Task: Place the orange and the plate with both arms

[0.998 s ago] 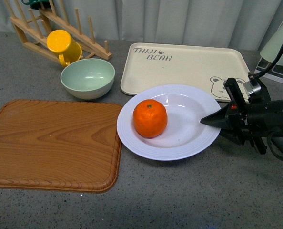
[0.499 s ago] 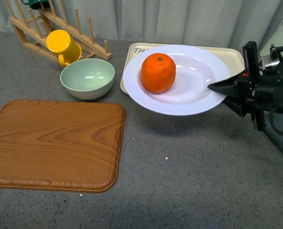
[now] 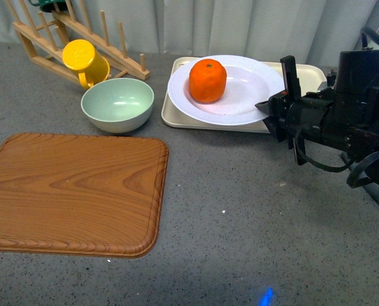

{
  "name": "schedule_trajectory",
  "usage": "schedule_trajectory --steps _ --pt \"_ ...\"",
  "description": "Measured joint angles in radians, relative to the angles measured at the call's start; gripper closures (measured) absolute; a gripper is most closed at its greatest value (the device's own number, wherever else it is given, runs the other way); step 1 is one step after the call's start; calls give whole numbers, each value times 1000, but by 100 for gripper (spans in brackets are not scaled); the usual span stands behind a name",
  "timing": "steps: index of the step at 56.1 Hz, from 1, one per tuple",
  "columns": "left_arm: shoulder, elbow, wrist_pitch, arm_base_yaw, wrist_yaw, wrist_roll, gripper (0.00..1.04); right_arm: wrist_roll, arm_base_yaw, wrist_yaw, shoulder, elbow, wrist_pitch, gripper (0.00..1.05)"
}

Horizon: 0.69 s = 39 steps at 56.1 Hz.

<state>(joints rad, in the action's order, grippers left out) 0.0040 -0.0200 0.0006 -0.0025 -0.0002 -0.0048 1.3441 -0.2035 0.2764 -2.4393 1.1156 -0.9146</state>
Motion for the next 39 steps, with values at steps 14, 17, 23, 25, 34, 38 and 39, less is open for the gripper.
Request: schedule_trajectory --steps 14,17,23,25,34,38,39 --pt "0 0 0 0 0 0 6 60 -8 -80 -63 87 40 101" --pt "0 0 0 0 0 0 6 61 -8 -81 -71 99 53 101" --pt "0 0 0 0 0 0 6 61 -7 -82 -82 117 83 101" --pt "0 0 0 0 0 0 6 61 -6 -82 -85 122 87 101" --pt "0 0 0 0 0 0 6 56 -2 -73 -86 137 103 85" --pt "0 0 0 0 0 0 6 55 1 -66 -86 136 103 74" --pt "0 0 0 0 0 0 6 55 2 -64 -86 136 103 71"
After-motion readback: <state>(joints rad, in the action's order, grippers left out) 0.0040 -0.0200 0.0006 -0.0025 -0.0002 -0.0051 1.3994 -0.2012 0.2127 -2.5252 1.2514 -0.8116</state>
